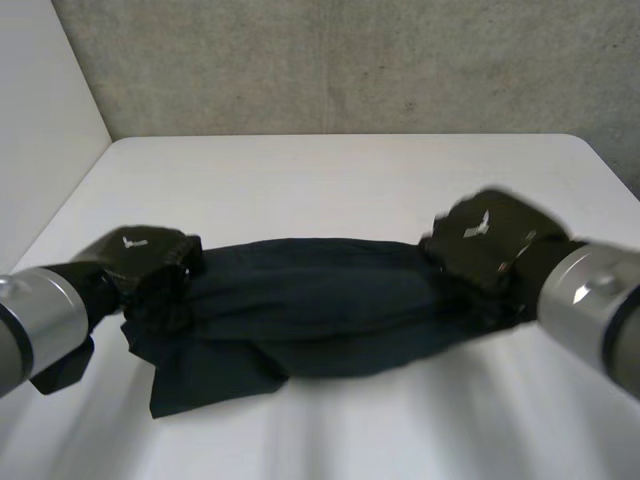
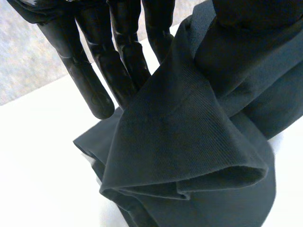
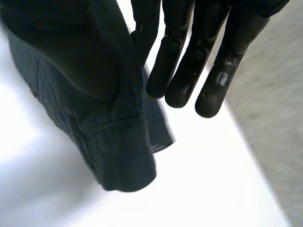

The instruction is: Fold the shorts.

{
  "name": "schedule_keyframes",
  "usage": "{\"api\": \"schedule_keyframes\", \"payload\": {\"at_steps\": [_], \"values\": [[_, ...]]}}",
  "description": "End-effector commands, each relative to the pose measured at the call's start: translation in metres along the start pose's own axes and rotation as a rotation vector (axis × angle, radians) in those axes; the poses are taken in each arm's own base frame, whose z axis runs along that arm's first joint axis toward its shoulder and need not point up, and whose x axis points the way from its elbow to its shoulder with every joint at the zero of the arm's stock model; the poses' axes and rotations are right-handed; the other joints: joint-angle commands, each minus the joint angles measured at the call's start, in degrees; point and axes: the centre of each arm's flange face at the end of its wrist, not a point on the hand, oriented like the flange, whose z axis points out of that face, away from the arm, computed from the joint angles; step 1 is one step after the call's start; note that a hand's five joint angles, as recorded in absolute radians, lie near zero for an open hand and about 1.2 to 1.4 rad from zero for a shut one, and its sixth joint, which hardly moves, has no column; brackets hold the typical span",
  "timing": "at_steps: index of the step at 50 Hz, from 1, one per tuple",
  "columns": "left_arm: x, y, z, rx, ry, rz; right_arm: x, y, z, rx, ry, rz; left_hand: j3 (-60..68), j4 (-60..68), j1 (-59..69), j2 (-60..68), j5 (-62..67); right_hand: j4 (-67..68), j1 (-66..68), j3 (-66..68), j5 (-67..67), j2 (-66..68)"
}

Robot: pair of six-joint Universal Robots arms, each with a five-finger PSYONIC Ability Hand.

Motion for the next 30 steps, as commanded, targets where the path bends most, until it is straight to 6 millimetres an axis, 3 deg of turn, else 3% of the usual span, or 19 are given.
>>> {"api": "schedule_keyframes", "payload": {"at_steps": [1, 5, 9, 13, 14, 15, 17, 18, 19, 22, 25, 26, 30], "values": [[-0.002, 0.033, 0.044, -0.124, 0.018, -0.020, -0.032, 0.039, 0.057, -0.162, -0.134, 0.000, 12.04, 11.17, 15.23, 11.48, 15.12, 11.75, 23.95, 12.15, 14.33, 12.78], [-0.008, 0.031, 0.075, -0.097, -0.015, -0.005, -0.035, 0.046, 0.085, -0.145, -0.117, 0.006, 12.04, 11.17, 15.23, 11.48, 15.12, 11.75, 23.95, 12.15, 14.33, 12.78], [-0.019, 0.016, 0.110, -0.061, -0.084, 0.018, -0.024, 0.038, 0.115, -0.070, -0.039, 0.018, 12.04, 11.17, 15.23, 11.48, 15.12, 11.75, 23.95, 12.15, 14.33, 12.78], [-0.027, -0.029, 0.133, 0.078, -0.184, 0.071, 0.001, 0.010, 0.133, 0.071, 0.075, 0.058, 12.04, 11.17, 15.23, 11.48, 15.12, 11.75, 23.95, 12.15, 14.33, 12.78], [-0.029, -0.041, 0.135, 0.117, -0.204, 0.082, 0.017, -0.009, 0.136, 0.156, 0.141, 0.071, 12.04, 11.17, 15.23, 11.48, 15.12, 11.75, 23.95, 12.15, 14.33, 12.78], [-0.034, -0.069, 0.134, 0.208, -0.246, 0.103, 0.025, -0.019, 0.137, 0.202, 0.178, 0.076, 12.04, 11.17, 15.23, 11.48, 15.12, 11.75, 23.95, 12.15, 14.33, 12.78], [-0.040, -0.098, 0.129, 0.311, -0.279, 0.122, 0.054, -0.051, 0.133, 0.355, 0.301, 0.086, 12.04, 11.17, 15.23, 11.48, 15.12, 11.75, 23.95, 12.15, 14.33, 12.78], [-0.044, -0.130, 0.119, 0.433, -0.310, 0.136, 0.065, -0.063, 0.129, 0.413, 0.346, 0.087, 12.04, 11.17, 15.23, 11.48, 15.12, 11.75, 23.95, 12.15, 14.33, 12.78], [-0.045, -0.146, 0.113, 0.498, -0.323, 0.140, 0.074, -0.074, 0.125, 0.470, 0.394, 0.087, 12.04, 11.17, 15.23, 11.48, 15.12, 11.75, 23.95, 12.15, 14.33, 12.78], [-0.048, -0.194, 0.091, 0.730, -0.370, 0.144, 0.112, -0.121, 0.091, 0.715, 0.597, 0.080, 12.04, 11.17, 15.23, 11.48, 15.12, 11.75, 23.95, 12.15, 14.33, 12.78], [-0.050, -0.221, 0.067, 0.879, -0.407, 0.137, 0.135, -0.144, 0.060, 0.879, 0.753, 0.087, 12.04, 11.17, 15.23, 11.48, 15.12, 11.75, 23.95, 12.15, 14.33, 12.78], [-0.049, -0.238, 0.044, 0.973, -0.426, 0.126, 0.138, -0.147, 0.055, 0.905, 0.775, 0.088, 12.04, 11.17, 15.23, 11.48, 15.12, 11.75, 23.95, 12.15, 14.33, 12.78], [-0.045, -0.244, 0.017, 1.040, -0.419, 0.091, 0.135, -0.145, 0.053, 0.902, 0.773, 0.089, 12.04, 11.17, 15.23, 11.48, 15.12, 11.75, 23.95, 12.15, 14.33, 12.78]]}}
